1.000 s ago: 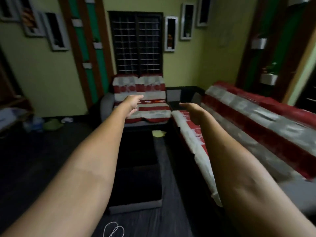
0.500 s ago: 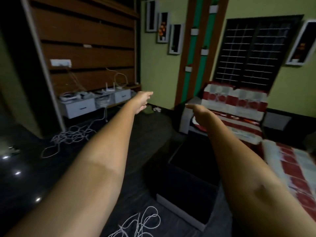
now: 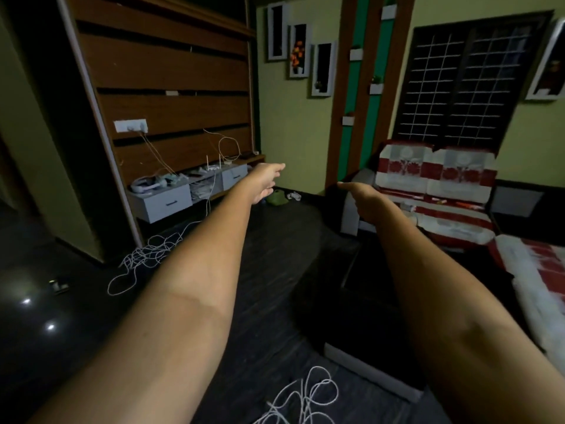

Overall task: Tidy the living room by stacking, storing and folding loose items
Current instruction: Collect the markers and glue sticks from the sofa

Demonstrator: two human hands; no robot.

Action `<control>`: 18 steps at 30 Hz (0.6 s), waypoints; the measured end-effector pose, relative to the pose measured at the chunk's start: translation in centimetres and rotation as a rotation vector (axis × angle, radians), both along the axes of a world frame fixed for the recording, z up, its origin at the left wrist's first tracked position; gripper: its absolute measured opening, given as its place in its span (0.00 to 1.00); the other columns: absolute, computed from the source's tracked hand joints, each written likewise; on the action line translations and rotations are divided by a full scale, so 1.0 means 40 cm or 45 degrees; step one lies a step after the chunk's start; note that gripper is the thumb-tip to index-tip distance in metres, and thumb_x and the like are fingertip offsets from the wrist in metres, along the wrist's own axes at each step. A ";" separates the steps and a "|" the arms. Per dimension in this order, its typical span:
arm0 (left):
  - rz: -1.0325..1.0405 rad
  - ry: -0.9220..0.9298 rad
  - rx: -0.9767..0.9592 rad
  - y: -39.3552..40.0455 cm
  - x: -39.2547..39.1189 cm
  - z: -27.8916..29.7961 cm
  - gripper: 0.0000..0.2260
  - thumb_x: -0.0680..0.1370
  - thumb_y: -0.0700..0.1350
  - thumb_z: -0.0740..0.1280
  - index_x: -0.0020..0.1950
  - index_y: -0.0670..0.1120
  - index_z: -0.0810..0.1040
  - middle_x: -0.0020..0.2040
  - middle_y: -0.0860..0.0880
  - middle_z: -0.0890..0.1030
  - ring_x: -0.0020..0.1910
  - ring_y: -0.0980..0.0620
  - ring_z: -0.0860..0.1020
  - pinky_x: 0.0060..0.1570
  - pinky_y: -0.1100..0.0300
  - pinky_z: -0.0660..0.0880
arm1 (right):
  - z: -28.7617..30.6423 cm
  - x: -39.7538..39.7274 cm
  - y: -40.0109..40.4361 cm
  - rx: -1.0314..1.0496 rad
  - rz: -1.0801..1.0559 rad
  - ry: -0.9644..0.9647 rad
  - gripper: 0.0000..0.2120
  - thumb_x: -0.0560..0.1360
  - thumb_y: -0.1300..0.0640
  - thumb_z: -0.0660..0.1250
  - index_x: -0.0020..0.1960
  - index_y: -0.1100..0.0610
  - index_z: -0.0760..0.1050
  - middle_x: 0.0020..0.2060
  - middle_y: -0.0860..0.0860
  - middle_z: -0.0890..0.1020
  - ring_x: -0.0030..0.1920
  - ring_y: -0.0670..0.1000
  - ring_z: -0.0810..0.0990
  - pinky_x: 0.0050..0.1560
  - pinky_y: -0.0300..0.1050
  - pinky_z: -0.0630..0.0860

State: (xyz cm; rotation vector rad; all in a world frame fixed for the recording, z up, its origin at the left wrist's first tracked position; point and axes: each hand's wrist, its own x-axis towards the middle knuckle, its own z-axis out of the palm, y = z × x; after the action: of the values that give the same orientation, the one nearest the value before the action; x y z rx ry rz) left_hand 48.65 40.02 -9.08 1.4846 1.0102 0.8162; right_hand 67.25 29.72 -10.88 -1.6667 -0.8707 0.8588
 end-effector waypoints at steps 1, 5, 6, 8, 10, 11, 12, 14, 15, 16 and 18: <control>-0.008 0.002 -0.001 0.006 -0.019 0.004 0.22 0.82 0.49 0.58 0.75 0.45 0.62 0.76 0.46 0.63 0.75 0.45 0.59 0.71 0.53 0.59 | -0.001 -0.022 0.001 0.004 -0.002 0.000 0.32 0.79 0.50 0.63 0.75 0.65 0.55 0.75 0.60 0.60 0.74 0.60 0.59 0.72 0.51 0.57; -0.046 -0.003 0.025 0.053 -0.118 0.038 0.22 0.83 0.48 0.58 0.76 0.45 0.62 0.76 0.46 0.62 0.75 0.45 0.59 0.72 0.53 0.58 | 0.012 -0.129 0.020 0.030 -0.028 0.020 0.31 0.79 0.52 0.63 0.75 0.65 0.56 0.74 0.60 0.60 0.74 0.60 0.59 0.71 0.50 0.58; -0.060 0.004 0.026 0.060 -0.133 0.042 0.22 0.83 0.48 0.58 0.76 0.45 0.61 0.76 0.46 0.62 0.76 0.45 0.59 0.73 0.53 0.58 | 0.016 -0.147 0.023 0.030 -0.042 0.020 0.30 0.79 0.52 0.63 0.74 0.65 0.58 0.74 0.60 0.62 0.73 0.60 0.61 0.70 0.50 0.60; -0.095 0.014 0.025 0.075 -0.148 0.048 0.22 0.83 0.48 0.58 0.76 0.45 0.61 0.76 0.46 0.62 0.76 0.45 0.59 0.73 0.53 0.57 | 0.025 -0.172 0.030 0.027 -0.085 0.007 0.27 0.79 0.52 0.63 0.73 0.65 0.61 0.72 0.59 0.64 0.71 0.59 0.63 0.69 0.50 0.62; -0.099 0.000 0.030 0.093 -0.150 0.049 0.22 0.83 0.48 0.58 0.76 0.44 0.61 0.76 0.46 0.63 0.75 0.44 0.59 0.72 0.52 0.58 | 0.032 -0.183 0.037 0.019 -0.100 -0.009 0.26 0.80 0.53 0.62 0.72 0.65 0.61 0.72 0.60 0.65 0.71 0.60 0.64 0.69 0.50 0.62; -0.108 -0.007 0.032 0.109 -0.150 0.048 0.22 0.83 0.48 0.58 0.75 0.44 0.61 0.76 0.46 0.63 0.75 0.44 0.60 0.72 0.52 0.59 | 0.033 -0.189 0.047 0.016 -0.112 -0.016 0.26 0.80 0.53 0.61 0.73 0.65 0.60 0.72 0.60 0.64 0.71 0.60 0.63 0.69 0.51 0.61; -0.120 -0.012 0.034 0.129 -0.147 0.046 0.22 0.82 0.48 0.58 0.75 0.44 0.62 0.76 0.46 0.63 0.75 0.44 0.60 0.71 0.52 0.60 | 0.035 -0.191 0.064 0.021 -0.116 -0.031 0.27 0.80 0.52 0.61 0.74 0.64 0.59 0.73 0.60 0.63 0.72 0.60 0.62 0.70 0.51 0.61; -0.126 -0.003 0.026 0.165 -0.133 0.033 0.22 0.82 0.48 0.59 0.75 0.44 0.62 0.76 0.46 0.63 0.75 0.43 0.61 0.71 0.52 0.60 | 0.033 -0.188 0.093 0.033 -0.106 -0.013 0.28 0.80 0.53 0.61 0.75 0.64 0.57 0.73 0.60 0.62 0.73 0.60 0.61 0.70 0.50 0.60; -0.132 0.006 0.021 0.176 -0.125 0.027 0.22 0.82 0.48 0.59 0.75 0.44 0.62 0.76 0.46 0.63 0.75 0.43 0.61 0.71 0.53 0.60 | 0.030 -0.182 0.108 0.035 -0.094 -0.008 0.28 0.80 0.53 0.61 0.75 0.64 0.56 0.74 0.59 0.62 0.73 0.59 0.61 0.70 0.50 0.60; -0.144 0.014 0.020 0.190 -0.114 0.026 0.22 0.82 0.49 0.59 0.75 0.44 0.62 0.76 0.46 0.63 0.75 0.43 0.60 0.71 0.53 0.60 | 0.027 -0.173 0.129 0.039 -0.091 -0.014 0.29 0.80 0.53 0.61 0.75 0.64 0.56 0.74 0.59 0.62 0.73 0.59 0.61 0.71 0.50 0.59; -0.173 0.011 0.015 0.225 -0.089 0.026 0.23 0.82 0.48 0.59 0.75 0.44 0.61 0.76 0.45 0.62 0.75 0.43 0.59 0.71 0.53 0.59 | 0.024 -0.152 0.165 0.020 -0.097 -0.020 0.30 0.80 0.51 0.62 0.75 0.63 0.55 0.74 0.59 0.61 0.74 0.59 0.59 0.72 0.53 0.57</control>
State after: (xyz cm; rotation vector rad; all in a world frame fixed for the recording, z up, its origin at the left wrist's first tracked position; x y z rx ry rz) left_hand 45.08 49.02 -8.05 1.5502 0.9015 0.7199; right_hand 61.17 36.32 -9.93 -1.6842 -0.8176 0.7856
